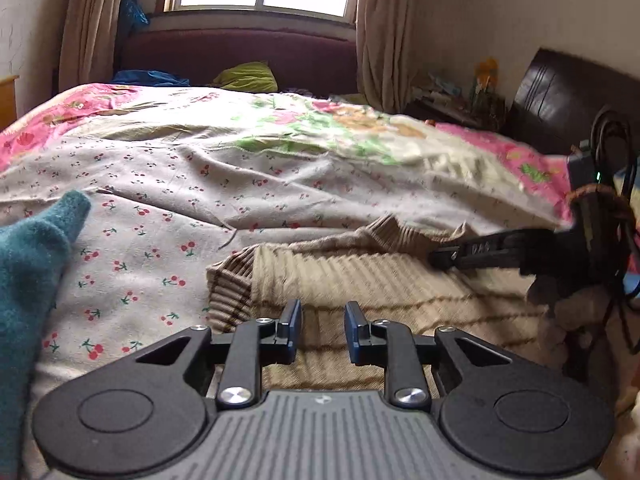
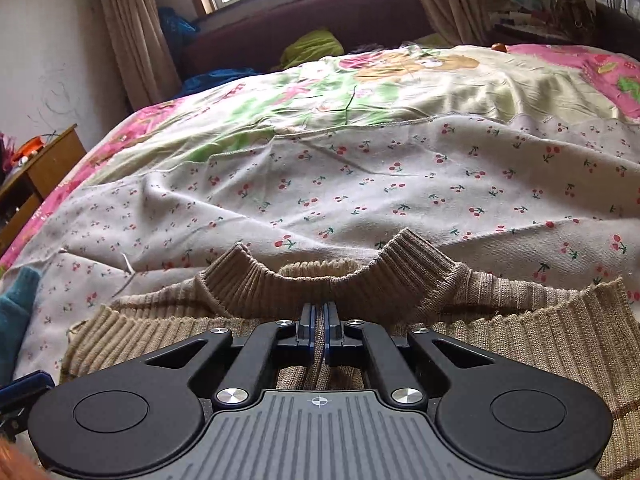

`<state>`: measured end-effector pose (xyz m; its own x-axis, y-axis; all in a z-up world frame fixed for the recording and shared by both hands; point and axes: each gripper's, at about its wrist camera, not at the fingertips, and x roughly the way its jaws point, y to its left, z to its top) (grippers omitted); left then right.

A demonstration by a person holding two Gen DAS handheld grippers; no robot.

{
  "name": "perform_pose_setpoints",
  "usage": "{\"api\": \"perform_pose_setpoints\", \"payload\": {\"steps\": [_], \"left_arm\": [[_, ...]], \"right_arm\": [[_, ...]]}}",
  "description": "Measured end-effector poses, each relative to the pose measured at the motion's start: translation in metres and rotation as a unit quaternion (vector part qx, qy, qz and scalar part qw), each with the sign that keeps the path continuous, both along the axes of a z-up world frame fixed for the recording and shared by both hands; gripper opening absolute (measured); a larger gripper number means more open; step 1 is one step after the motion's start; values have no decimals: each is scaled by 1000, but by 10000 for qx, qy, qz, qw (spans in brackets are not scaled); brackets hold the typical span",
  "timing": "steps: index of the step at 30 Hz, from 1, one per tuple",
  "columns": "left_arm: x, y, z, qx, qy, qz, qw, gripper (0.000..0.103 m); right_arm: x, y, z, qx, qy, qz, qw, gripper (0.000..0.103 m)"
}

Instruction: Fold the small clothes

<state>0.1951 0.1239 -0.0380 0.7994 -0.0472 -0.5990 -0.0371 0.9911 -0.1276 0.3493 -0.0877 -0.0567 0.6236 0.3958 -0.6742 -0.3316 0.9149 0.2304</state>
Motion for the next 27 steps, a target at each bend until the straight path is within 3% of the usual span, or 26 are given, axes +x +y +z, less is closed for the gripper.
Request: {"api": "perform_pose_setpoints", "payload": {"steps": [1, 3, 7, 10, 15, 19, 21, 24, 25, 27], "left_arm": [[0, -3, -7, 335, 132, 55, 9993, 35], [-1, 2, -19, 514, 404, 99, 9978, 39], [-11, 14, -18, 220, 432, 322, 9983, 41], [-15, 12, -9, 151, 335, 403, 9985, 41], [-32, 9, 11, -14, 25, 449, 9990, 41], [-42, -3, 10, -136, 29, 250, 9996, 41], [-41, -14, 2, 30, 134, 125, 9998, 41], [-35, -20, -18, 213, 420, 130, 9988, 43], [-35, -19, -23, 208, 416, 123, 9988, 43], [-37, -18, -21, 199, 420, 161, 9988, 44]], "right_arm": [[0, 0, -2, -34, -11, 22, 10000, 4], [0, 1, -3, -98, -21, 106, 9999, 4], [-1, 6, -3, -196, -37, 173, 9997, 8], [-5, 0, 9, 23, -39, 85, 10000, 11], [-40, -27, 39, 246, -456, 218, 9984, 11], [-77, -59, 43, 49, -609, 189, 9980, 11], [-85, -77, 39, -134, -647, 18, 9978, 11], [-75, -102, 14, -452, -213, -411, 9979, 7], [-71, -111, 4, -391, -114, -479, 9980, 1], [-66, -119, 6, -174, 31, -658, 9977, 0]]}}
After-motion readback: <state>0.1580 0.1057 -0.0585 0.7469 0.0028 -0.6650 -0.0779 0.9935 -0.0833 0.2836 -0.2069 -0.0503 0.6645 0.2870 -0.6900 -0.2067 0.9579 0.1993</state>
